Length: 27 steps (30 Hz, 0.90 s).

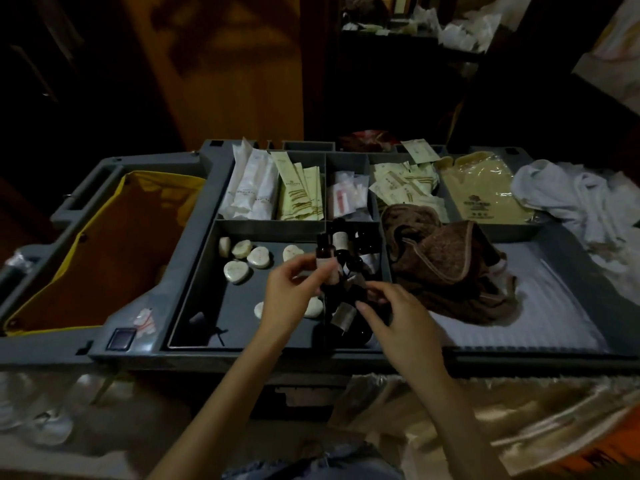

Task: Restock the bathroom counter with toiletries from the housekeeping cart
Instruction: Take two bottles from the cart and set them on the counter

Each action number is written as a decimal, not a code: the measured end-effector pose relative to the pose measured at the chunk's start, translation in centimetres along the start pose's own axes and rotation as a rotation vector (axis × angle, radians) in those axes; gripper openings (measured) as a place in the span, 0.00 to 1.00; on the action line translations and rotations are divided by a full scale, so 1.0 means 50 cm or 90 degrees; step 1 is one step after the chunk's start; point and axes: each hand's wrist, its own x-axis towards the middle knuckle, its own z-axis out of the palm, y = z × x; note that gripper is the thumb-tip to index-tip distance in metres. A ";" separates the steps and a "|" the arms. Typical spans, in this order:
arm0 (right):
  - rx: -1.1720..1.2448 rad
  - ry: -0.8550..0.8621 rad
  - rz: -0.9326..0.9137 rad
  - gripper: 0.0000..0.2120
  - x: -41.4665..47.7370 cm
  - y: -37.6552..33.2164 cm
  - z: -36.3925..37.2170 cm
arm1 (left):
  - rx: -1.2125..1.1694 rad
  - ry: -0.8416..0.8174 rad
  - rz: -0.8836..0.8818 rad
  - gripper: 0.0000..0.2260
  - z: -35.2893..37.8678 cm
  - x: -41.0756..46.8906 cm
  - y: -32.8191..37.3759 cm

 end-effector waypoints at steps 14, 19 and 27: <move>-0.026 -0.040 0.062 0.25 -0.018 -0.051 0.041 | -0.053 0.015 -0.151 0.07 -0.030 -0.051 -0.041; 0.029 -0.078 0.059 0.30 -0.032 -0.051 0.041 | -0.059 -0.019 -0.174 0.08 -0.038 -0.047 -0.042; 0.142 -0.124 0.103 0.34 -0.028 -0.050 0.036 | -0.055 -0.071 -0.167 0.12 -0.043 -0.050 -0.039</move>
